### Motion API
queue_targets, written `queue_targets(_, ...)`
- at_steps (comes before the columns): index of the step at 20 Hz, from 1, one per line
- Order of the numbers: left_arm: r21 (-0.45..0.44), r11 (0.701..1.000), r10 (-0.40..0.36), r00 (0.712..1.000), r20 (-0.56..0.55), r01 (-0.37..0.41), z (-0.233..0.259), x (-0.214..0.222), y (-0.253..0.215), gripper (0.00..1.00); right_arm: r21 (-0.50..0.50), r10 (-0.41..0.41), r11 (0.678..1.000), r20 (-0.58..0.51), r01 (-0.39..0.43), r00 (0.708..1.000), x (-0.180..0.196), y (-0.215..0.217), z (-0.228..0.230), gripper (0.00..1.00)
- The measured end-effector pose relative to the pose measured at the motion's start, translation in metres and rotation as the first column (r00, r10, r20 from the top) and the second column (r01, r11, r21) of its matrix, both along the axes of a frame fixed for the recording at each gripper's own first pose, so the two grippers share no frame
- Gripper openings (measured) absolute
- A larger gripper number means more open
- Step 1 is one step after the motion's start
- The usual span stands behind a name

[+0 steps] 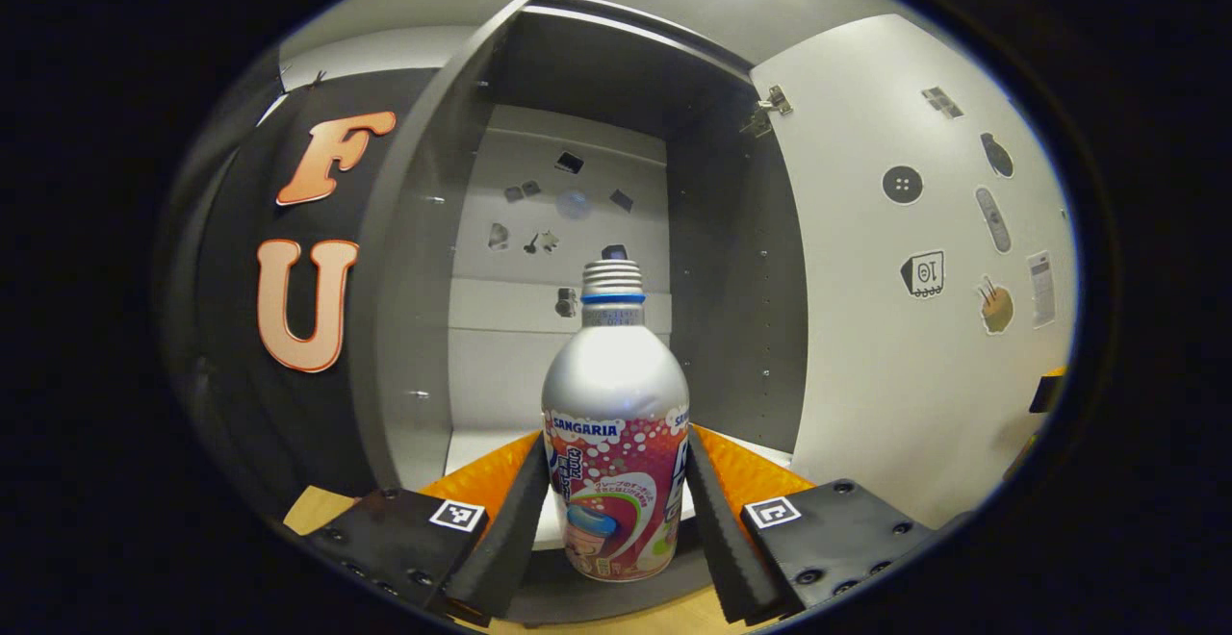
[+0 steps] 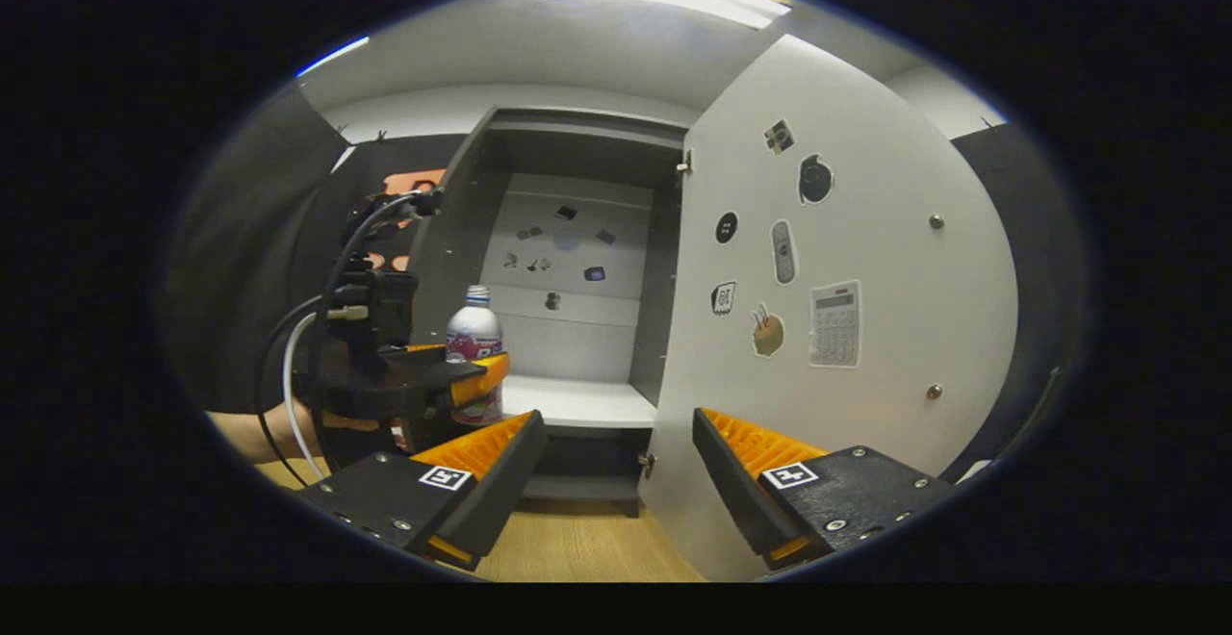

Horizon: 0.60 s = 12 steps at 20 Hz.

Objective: Open the cabinet door with the right hand, grasp the bottle in the cabinet with the left hand and place it on the coaster, then close the cabinet door with the right hand.

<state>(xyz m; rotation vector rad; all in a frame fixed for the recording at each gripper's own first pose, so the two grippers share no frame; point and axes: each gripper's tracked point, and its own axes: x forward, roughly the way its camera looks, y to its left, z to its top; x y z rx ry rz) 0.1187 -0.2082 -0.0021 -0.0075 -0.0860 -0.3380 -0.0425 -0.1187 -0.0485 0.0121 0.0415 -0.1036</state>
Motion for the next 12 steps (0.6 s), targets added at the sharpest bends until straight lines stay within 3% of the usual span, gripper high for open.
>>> queue_targets(6, 0.023, 0.996, 0.090, 0.995, 0.045, -0.091, 0.003, -0.065, 0.049, 0.84, 0.096, 0.060, 0.994, -0.012, -0.058, 0.998, -0.010, 0.015, -0.008, 0.94)
queue_targets(12, -0.001, 0.996, 0.093, 0.995, 0.048, -0.093, -0.012, -0.107, 0.084, 0.83, 0.097, -0.009, 0.995, 0.025, 0.007, 1.000, -0.026, 0.024, 0.002, 0.94)
